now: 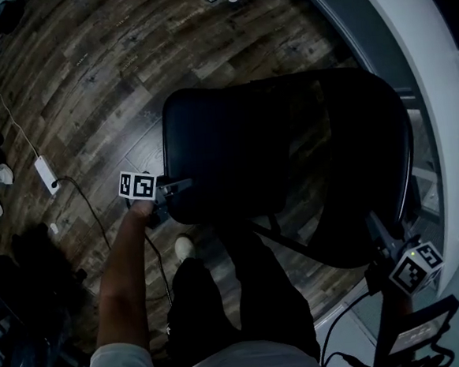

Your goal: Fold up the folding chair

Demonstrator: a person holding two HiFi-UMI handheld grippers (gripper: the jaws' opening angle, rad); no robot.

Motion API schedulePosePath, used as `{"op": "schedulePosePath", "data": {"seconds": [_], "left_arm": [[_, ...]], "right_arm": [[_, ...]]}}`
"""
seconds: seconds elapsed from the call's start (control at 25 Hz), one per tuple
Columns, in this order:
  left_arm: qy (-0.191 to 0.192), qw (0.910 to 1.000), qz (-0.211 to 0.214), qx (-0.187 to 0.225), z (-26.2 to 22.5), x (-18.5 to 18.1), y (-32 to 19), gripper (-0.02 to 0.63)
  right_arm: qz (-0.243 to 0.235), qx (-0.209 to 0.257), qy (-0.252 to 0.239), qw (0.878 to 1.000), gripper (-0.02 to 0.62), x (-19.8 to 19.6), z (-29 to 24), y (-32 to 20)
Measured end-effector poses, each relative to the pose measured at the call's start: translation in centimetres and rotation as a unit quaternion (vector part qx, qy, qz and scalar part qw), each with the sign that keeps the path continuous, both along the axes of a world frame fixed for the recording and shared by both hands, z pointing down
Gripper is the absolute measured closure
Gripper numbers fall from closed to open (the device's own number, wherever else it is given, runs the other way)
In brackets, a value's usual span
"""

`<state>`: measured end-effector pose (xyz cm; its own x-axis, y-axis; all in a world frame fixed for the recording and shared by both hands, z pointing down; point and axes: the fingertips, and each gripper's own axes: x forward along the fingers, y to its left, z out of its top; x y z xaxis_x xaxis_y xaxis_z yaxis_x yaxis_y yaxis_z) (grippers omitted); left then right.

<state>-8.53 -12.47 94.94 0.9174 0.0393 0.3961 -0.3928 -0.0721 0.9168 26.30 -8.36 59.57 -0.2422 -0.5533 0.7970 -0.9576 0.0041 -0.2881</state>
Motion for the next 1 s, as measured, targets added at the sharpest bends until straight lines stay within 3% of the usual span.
{"op": "schedulePosePath", "data": {"seconds": [1.0], "left_arm": [[-0.019,0.9996,0.021,-0.004,-14.7,10.0,1.4,0.417]], "right_arm": [[0.006,0.001,0.041,0.999,0.518,0.2,-7.9,-0.1]]}}
